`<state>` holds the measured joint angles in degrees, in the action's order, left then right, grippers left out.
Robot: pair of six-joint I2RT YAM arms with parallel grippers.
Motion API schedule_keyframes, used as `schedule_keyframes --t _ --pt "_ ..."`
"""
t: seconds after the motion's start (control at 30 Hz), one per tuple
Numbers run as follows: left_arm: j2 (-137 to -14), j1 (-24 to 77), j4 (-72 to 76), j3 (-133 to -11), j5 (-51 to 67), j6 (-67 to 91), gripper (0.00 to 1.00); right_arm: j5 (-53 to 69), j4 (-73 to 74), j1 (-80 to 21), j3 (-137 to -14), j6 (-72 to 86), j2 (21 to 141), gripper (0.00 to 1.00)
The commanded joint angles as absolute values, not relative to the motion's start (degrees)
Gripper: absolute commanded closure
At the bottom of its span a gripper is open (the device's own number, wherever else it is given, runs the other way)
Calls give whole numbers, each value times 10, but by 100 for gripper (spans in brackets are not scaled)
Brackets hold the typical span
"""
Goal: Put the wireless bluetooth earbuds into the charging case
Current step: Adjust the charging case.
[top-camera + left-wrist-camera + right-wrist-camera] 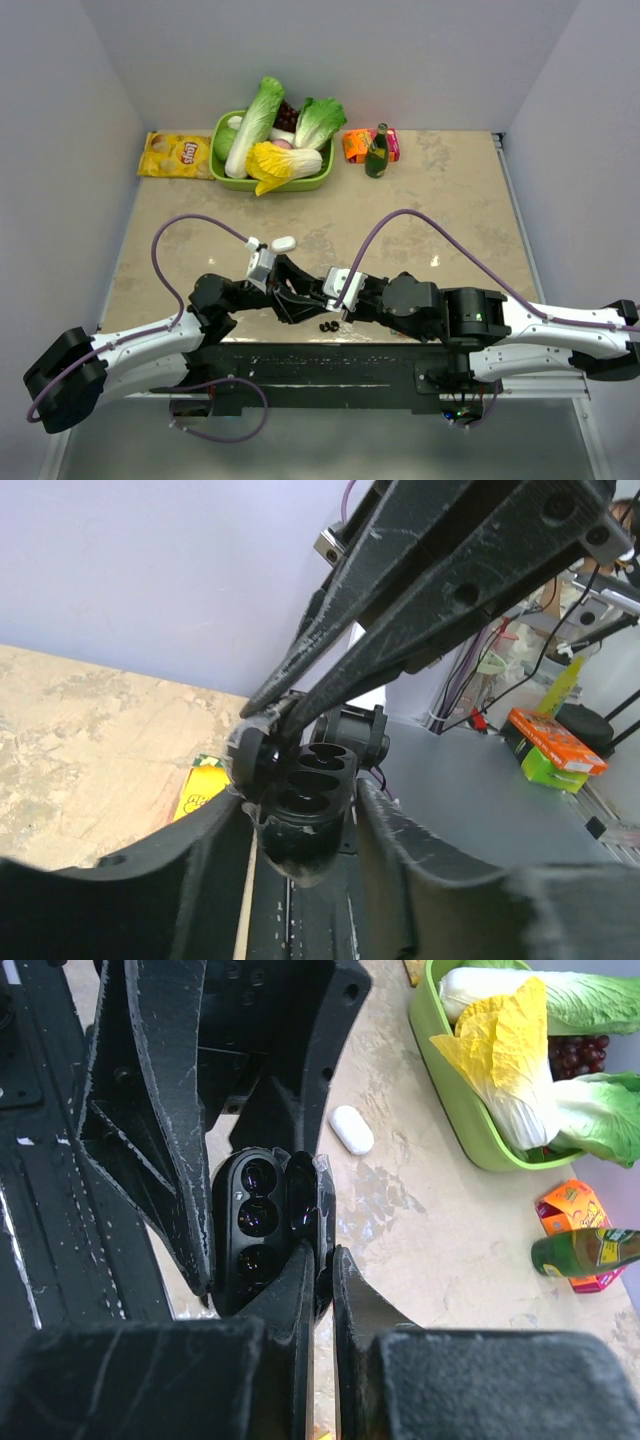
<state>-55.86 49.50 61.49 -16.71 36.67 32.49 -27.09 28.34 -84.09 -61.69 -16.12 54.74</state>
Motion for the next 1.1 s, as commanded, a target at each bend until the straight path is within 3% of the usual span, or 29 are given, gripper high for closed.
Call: schedule_keyframes --t 0.0,0.1,0.2,0.5,0.53,0.7,0.8,0.83,1.07 --pt "-555 489 654 -172 345 328 48 -272 263 -847 -617 -160 545 100" --pt "-555 489 657 -171 345 329 44 -272 264 -847 -617 -160 546 100" --pt "-557 489 657 -172 345 329 50 -273 265 -847 -617 -160 544 100" --pt "-570 488 670 -171 357 330 86 -271 263 -848 -616 -158 543 100" --pt "-571 488 674 -171 360 330 97 -269 263 -848 -616 -158 544 100" --pt "-575 489 679 -165 365 323 100 -269 256 -848 -616 -148 541 100" --pt "-572 488 680 -156 361 313 100 -275 244 -848 -615 -135 533 75" --pt "-571 488 679 -153 355 311 100 -281 242 -849 -615 -128 530 63" --pt "-563 488 671 -125 331 296 100 -305 217 -848 -624 -101 513 36"
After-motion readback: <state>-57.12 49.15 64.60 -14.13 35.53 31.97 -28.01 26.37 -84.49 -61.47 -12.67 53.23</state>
